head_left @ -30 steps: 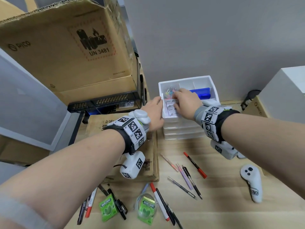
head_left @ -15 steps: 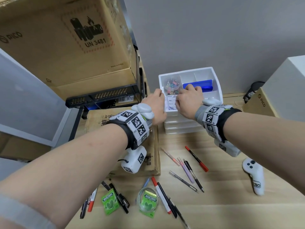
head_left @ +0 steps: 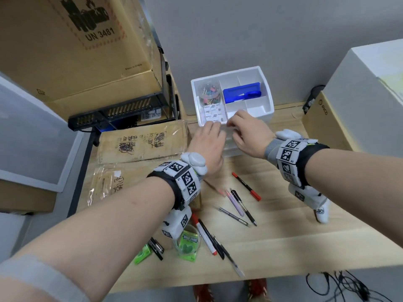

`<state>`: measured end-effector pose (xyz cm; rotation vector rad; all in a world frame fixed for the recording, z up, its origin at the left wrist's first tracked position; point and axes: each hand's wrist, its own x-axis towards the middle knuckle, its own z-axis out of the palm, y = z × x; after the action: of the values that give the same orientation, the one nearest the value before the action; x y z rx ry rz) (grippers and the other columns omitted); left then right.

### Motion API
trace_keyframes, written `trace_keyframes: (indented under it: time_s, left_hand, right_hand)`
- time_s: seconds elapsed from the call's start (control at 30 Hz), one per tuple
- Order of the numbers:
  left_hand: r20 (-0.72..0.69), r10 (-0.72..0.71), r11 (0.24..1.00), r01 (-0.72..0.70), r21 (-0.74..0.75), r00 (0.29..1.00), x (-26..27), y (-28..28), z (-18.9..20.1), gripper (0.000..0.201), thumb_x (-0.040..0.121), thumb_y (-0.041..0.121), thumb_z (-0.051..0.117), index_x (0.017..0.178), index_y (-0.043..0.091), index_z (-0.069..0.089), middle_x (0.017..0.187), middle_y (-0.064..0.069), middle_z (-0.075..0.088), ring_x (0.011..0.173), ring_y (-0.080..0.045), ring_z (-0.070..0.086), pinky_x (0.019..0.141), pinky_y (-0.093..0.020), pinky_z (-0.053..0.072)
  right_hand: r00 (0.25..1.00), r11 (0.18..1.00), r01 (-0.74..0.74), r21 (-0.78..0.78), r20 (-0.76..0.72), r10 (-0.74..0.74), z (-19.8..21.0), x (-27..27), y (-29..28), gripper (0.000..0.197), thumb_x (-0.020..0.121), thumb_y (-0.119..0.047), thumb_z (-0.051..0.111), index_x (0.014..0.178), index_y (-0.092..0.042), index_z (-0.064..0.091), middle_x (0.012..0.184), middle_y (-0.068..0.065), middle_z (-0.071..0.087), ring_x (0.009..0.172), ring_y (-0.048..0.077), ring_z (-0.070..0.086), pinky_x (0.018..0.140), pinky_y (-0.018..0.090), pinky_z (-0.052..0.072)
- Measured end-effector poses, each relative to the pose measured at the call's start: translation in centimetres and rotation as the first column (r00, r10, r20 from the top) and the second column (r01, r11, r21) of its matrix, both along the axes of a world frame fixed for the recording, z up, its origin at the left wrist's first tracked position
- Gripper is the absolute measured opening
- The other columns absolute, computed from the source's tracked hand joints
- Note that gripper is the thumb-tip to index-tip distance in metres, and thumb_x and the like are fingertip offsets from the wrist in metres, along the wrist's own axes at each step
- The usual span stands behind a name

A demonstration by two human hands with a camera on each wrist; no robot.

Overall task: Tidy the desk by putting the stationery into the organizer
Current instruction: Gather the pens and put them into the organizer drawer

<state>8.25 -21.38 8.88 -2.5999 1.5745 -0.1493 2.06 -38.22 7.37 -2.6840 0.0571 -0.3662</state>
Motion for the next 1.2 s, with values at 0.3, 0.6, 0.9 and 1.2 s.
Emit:
trace_keyframes:
  time_s: [0.3,0.6,0.9,1.2]
  left_hand:
    - [-0.348,0.167,0.921,-0.020,0.389,0.922,-5.9,-0.1,-7.5,0.008,0.092,0.014,0.051,0.100,0.015,0.052,0.111,-0.006,0.058,0.089,-0.026,0.054,0.068,-0.035,0.041]
    - [-0.409,0.259,0.847,-0.003,0.531,0.875,-8.8,2.8,-15.4,0.046,0.082,0.003,0.064,0.126,0.008,0.053,0.126,-0.011,0.050,0.104,-0.029,0.059,0.079,-0.038,0.052]
    - [-0.400,0.200,0.851,0.044,0.524,0.894,-9.2,3.5,-15.4,0.035,0.087,0.007,0.057,0.122,0.014,0.060,0.121,-0.007,0.054,0.109,-0.029,0.054,0.086,-0.041,0.053]
    - [-0.480,0.447,0.881,-0.279,0.381,0.755,-8.5,4.2,-13.3,0.030,0.099,0.017,0.038,0.125,0.008,0.050,0.115,-0.012,0.063,0.101,-0.031,0.060,0.073,-0.032,0.038]
  right_hand:
    - [0.861,0.998,0.048,0.049,-0.508,-0.017,-8.3,-7.4,-0.8,0.020,0.088,-0.009,0.051,0.104,-0.014,0.062,0.104,0.004,0.064,0.089,0.025,0.060,0.077,0.036,0.049]
    - [0.835,0.985,0.170,0.033,-0.536,-0.126,-17.2,-10.3,1.9,0.011,0.090,-0.020,0.057,0.098,-0.016,0.062,0.107,0.004,0.054,0.085,0.030,0.060,0.071,0.035,0.051]
    - [0.704,0.957,0.289,0.024,-0.683,-0.196,-16.6,-8.9,2.4,0.022,0.086,-0.019,0.055,0.102,-0.013,0.042,0.090,0.005,0.052,0.078,0.031,0.054,0.067,0.034,0.043]
    - [0.651,0.912,0.365,0.187,-0.752,-0.106,-15.1,-7.5,3.4,0.011,0.092,-0.015,0.044,0.091,-0.009,0.053,0.096,0.014,0.061,0.085,0.032,0.056,0.069,0.031,0.038]
